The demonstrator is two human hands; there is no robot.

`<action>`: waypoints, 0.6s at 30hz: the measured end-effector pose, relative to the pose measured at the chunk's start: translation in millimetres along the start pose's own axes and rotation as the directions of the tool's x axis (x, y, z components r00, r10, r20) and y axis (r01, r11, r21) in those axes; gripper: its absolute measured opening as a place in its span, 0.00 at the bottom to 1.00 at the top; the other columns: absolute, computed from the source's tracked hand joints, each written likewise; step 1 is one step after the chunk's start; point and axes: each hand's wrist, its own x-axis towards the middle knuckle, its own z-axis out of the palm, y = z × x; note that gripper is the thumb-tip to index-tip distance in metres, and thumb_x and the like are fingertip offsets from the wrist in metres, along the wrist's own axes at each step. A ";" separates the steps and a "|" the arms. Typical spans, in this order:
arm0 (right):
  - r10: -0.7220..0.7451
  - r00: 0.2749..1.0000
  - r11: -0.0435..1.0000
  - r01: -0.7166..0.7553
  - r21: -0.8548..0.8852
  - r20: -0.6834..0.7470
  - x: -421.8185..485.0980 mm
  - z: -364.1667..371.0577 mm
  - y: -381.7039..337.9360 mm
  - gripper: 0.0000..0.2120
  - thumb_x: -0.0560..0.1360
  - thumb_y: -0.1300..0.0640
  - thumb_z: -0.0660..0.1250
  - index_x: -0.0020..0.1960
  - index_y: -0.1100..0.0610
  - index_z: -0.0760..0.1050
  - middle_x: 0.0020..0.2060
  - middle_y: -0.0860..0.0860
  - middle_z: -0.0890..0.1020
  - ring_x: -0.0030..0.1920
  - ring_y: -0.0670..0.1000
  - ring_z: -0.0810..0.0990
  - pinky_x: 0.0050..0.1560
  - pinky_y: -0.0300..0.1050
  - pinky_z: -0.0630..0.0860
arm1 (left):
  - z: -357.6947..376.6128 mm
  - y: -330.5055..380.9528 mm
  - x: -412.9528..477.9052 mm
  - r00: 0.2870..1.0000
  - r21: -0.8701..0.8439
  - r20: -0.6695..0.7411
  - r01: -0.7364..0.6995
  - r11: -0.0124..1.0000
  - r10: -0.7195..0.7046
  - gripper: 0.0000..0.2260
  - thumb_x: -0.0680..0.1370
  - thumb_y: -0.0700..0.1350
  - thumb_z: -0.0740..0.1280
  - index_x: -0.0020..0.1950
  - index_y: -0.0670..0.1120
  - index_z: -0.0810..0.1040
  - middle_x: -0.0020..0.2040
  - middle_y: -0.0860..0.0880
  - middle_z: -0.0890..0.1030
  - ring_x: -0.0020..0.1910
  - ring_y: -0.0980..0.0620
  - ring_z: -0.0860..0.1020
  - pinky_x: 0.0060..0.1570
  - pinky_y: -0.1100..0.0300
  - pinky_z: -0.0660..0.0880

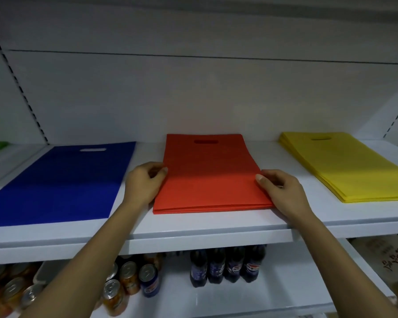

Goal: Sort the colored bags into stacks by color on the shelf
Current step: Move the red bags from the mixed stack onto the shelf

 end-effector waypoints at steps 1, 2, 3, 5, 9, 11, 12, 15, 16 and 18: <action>0.003 1.000 1.000 -0.003 -0.010 -0.003 0.8 0.5 1.1 0.14 0.74 0.41 0.67 0.55 0.47 0.79 0.49 0.43 0.82 0.52 0.47 0.81 0.56 0.55 0.78 | 0.4 0.1 0.0 1.000 0.016 0.004 -0.005 1.000 0.005 0.11 0.78 0.45 0.67 0.59 0.44 0.81 0.54 0.47 0.83 0.53 0.51 0.79 0.55 0.60 0.73; 0.001 1.000 1.000 -0.001 -0.025 -0.006 1.3 1.0 1.8 0.15 0.74 0.40 0.67 0.55 0.48 0.79 0.49 0.43 0.83 0.51 0.47 0.80 0.56 0.55 0.78 | 0.8 -0.3 0.3 1.000 0.025 0.002 -0.010 1.000 0.010 0.11 0.79 0.45 0.66 0.59 0.44 0.81 0.54 0.47 0.83 0.52 0.52 0.78 0.55 0.61 0.72; -0.003 1.000 0.999 0.003 -0.037 -0.010 1.9 1.4 2.3 0.15 0.74 0.40 0.66 0.55 0.48 0.79 0.49 0.43 0.83 0.51 0.46 0.80 0.55 0.55 0.78 | 1.1 -0.6 0.7 1.000 0.027 -0.002 -0.013 1.000 0.013 0.11 0.79 0.46 0.66 0.58 0.44 0.82 0.54 0.47 0.83 0.52 0.52 0.78 0.54 0.61 0.72; -0.009 1.000 0.999 0.008 -0.035 -0.025 1.9 1.9 2.3 0.14 0.75 0.42 0.66 0.55 0.48 0.80 0.49 0.43 0.83 0.51 0.47 0.80 0.55 0.55 0.77 | 0.8 -1.0 1.2 1.000 0.021 -0.011 -0.011 1.000 0.011 0.11 0.79 0.48 0.65 0.57 0.44 0.82 0.53 0.48 0.83 0.52 0.51 0.79 0.53 0.61 0.72; -0.012 0.999 0.999 0.011 -0.042 -0.035 1.7 1.4 0.2 0.11 0.75 0.43 0.66 0.53 0.48 0.80 0.48 0.43 0.82 0.51 0.47 0.80 0.55 0.54 0.77 | 1.5 -1.4 3.0 1.000 0.022 -0.016 -0.006 1.000 0.007 0.12 0.80 0.48 0.64 0.57 0.44 0.82 0.53 0.48 0.83 0.51 0.52 0.78 0.52 0.61 0.71; -0.010 0.999 0.999 0.009 -0.033 -0.036 1.2 1.5 -1.0 0.11 0.75 0.44 0.67 0.53 0.48 0.80 0.47 0.44 0.82 0.50 0.47 0.80 0.54 0.53 0.77 | 1.5 -2.2 2.3 1.000 0.035 -0.011 -0.022 0.999 0.022 0.12 0.80 0.47 0.64 0.57 0.43 0.82 0.54 0.47 0.83 0.52 0.51 0.78 0.53 0.62 0.71; -0.012 0.999 0.999 0.010 -0.030 -0.037 0.6 1.6 -1.3 0.11 0.75 0.44 0.67 0.52 0.49 0.80 0.47 0.44 0.82 0.50 0.47 0.80 0.54 0.53 0.78 | 1.4 -2.8 1.9 1.000 0.041 -0.010 -0.029 0.999 0.030 0.11 0.80 0.46 0.64 0.57 0.43 0.82 0.54 0.47 0.83 0.53 0.50 0.79 0.53 0.62 0.72; -0.014 0.998 0.998 0.010 -0.067 -0.053 -1.1 2.0 -2.5 0.11 0.75 0.46 0.68 0.52 0.51 0.80 0.47 0.46 0.82 0.50 0.49 0.80 0.53 0.51 0.78 | 0.5 0.0 -0.5 0.997 0.067 -0.060 -0.037 0.997 0.041 0.10 0.80 0.44 0.64 0.56 0.43 0.82 0.53 0.47 0.83 0.51 0.51 0.79 0.50 0.63 0.71; -0.008 0.999 0.997 0.004 -0.080 -0.054 -1.5 1.6 -3.6 0.11 0.75 0.47 0.68 0.52 0.52 0.80 0.47 0.47 0.82 0.51 0.50 0.80 0.52 0.50 0.77 | -0.1 2.2 -1.5 0.995 0.073 -0.088 -0.039 0.997 0.045 0.10 0.80 0.43 0.63 0.56 0.43 0.82 0.53 0.47 0.83 0.50 0.52 0.78 0.49 0.63 0.70; 0.001 0.998 0.990 -0.010 -0.141 -0.064 -3.0 0.9 -9.1 0.11 0.75 0.48 0.68 0.53 0.53 0.81 0.48 0.49 0.83 0.53 0.52 0.80 0.52 0.47 0.75 | -3.3 4.5 -3.4 0.992 0.075 -0.116 -0.046 0.996 0.055 0.10 0.79 0.42 0.63 0.57 0.43 0.81 0.54 0.47 0.83 0.51 0.51 0.79 0.48 0.64 0.69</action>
